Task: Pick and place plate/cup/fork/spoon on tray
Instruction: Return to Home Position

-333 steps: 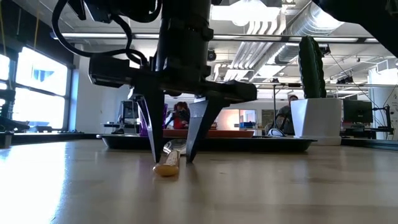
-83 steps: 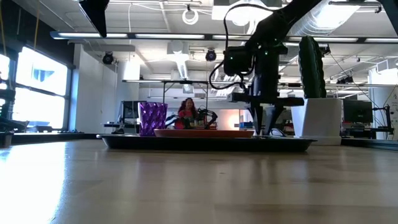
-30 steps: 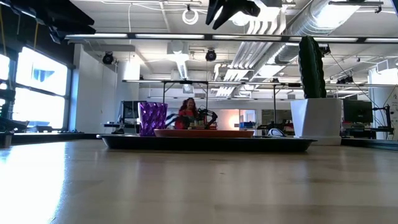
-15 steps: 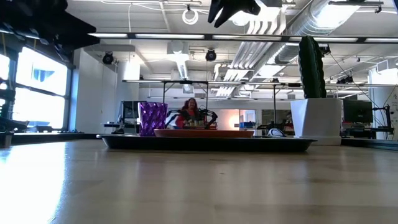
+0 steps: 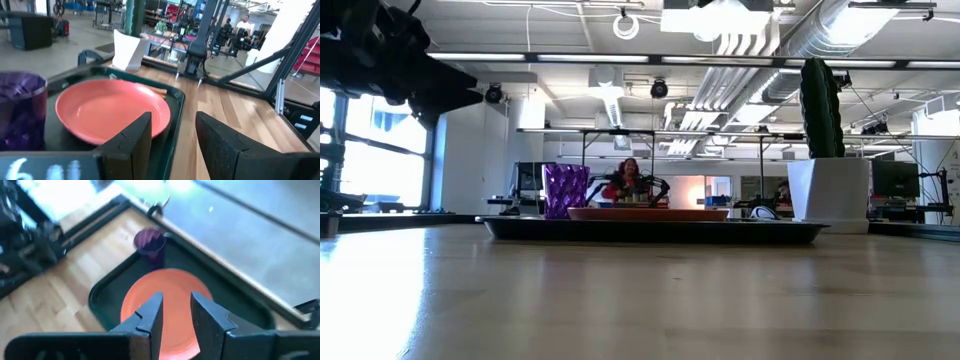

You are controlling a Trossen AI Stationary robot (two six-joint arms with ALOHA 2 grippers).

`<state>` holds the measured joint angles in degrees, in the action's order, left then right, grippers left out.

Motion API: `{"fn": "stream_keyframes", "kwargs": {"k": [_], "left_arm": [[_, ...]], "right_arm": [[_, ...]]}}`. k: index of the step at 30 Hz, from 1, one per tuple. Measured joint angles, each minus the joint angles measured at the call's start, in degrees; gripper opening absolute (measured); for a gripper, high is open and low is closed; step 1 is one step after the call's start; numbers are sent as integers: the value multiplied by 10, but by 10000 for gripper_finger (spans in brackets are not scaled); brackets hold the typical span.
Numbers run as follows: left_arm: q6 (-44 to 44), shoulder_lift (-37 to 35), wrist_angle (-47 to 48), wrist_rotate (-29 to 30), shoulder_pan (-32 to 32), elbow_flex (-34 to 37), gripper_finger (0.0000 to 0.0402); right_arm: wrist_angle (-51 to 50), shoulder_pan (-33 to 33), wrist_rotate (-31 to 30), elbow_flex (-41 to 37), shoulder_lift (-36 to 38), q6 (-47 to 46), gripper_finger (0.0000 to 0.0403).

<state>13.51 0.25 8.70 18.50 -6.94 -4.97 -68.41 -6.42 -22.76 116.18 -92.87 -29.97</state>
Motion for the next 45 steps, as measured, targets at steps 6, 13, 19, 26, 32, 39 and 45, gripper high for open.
{"fn": "stream_keyframes", "kwargs": {"k": [6,13,19,26,32,39,45], "left_arm": [[-7,0,-24,-15,0,8,145],[-51,0,-26,-21,0,8,145],[-63,1,-25,-21,0,8,145],[-63,1,-21,-19,0,8,145],[-63,1,-21,-17,0,8,145],[-62,1,-21,-17,0,8,145],[-62,1,-21,-16,0,8,145]], "right_arm": [[1,10,-58,0,33,5,90],[-2,28,-89,-22,36,-1,90],[20,28,-81,-132,71,-44,90],[198,28,-55,-347,206,-59,90],[301,28,-36,-504,321,-48,90],[318,26,-33,-625,440,-47,90],[341,26,-29,-719,538,-36,90]]}}
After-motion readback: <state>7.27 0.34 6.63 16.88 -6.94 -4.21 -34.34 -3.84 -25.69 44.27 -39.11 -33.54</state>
